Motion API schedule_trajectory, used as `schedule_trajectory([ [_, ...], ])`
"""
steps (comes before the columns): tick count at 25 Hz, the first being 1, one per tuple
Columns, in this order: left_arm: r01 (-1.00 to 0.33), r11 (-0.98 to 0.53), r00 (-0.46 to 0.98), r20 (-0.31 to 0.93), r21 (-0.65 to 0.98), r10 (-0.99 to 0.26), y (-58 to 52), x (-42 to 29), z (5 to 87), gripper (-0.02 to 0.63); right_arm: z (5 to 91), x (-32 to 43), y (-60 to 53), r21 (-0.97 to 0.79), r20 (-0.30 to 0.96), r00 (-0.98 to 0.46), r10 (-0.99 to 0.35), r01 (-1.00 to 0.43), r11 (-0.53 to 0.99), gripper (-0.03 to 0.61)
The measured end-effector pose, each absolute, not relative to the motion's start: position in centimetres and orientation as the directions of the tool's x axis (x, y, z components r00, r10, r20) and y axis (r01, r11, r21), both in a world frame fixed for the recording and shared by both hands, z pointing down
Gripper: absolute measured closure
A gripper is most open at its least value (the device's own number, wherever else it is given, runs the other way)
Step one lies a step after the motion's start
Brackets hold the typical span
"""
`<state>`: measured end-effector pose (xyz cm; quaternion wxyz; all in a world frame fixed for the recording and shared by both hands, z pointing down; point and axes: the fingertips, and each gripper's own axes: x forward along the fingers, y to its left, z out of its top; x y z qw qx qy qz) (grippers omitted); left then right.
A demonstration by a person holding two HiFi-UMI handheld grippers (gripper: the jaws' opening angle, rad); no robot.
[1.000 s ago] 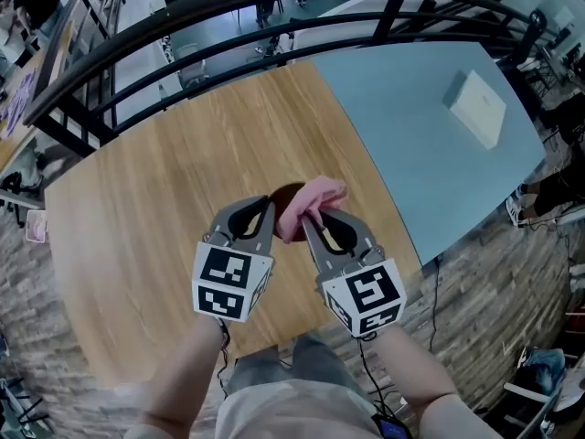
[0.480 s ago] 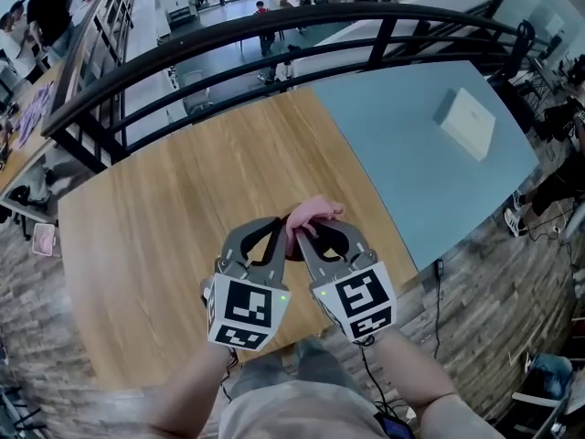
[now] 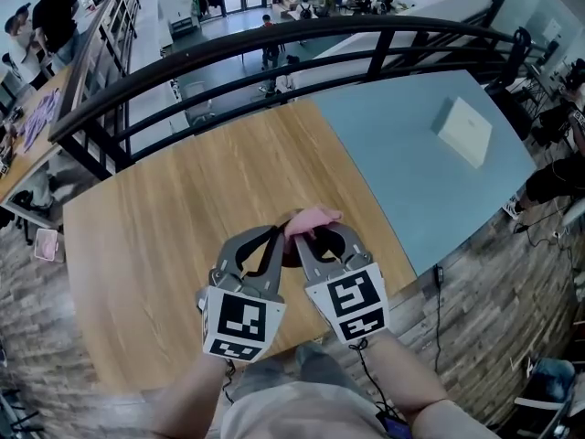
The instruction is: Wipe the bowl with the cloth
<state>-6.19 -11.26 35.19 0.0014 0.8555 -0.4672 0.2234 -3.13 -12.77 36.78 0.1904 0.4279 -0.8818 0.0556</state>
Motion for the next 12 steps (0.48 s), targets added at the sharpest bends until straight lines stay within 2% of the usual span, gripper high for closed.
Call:
schedule_trajectory([
  [7, -0.813, -0.558, 0.471, 0.373, -0.167, -0.799, -11.5, -6.6, 33.9, 0.604, 37.1, -2.0, -13.2, 0.059, 0.41, -0.537, -0.738, -0.791, 0.609, 0.546],
  [12, -0.838, -0.541, 0.491, 0.328, -0.076, -0.807, -12.3, -7.3, 33.2, 0.6, 38.0, -1.2, -13.6, 0.063, 0.431, -0.51, -0.744, -0.806, 0.589, 0.546],
])
